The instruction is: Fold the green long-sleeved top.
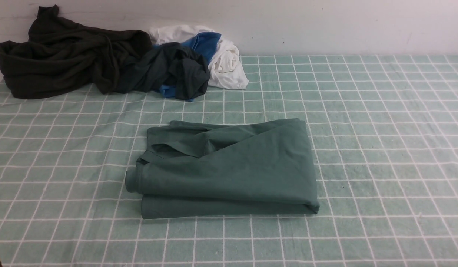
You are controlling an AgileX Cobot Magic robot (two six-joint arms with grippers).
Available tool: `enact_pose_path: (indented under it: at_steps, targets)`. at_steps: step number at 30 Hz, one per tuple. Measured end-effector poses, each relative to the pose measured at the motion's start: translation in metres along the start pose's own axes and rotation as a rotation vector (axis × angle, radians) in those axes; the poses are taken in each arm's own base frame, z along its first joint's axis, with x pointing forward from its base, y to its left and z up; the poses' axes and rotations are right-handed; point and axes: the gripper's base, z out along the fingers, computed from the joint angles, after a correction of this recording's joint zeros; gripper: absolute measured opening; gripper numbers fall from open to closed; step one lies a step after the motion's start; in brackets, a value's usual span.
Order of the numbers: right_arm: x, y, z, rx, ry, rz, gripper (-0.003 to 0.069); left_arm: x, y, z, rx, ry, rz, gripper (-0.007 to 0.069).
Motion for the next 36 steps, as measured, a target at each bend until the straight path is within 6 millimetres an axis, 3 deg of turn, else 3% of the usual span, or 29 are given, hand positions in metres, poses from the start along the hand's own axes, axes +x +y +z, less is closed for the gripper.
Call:
enact_pose_path:
  at_steps: [36]
  targets:
    - [0.0,0.0,0.0,0.0,0.0,0.0,-0.0014,0.0,-0.0018,-0.0001,0.033,0.0,0.009,-0.0003]
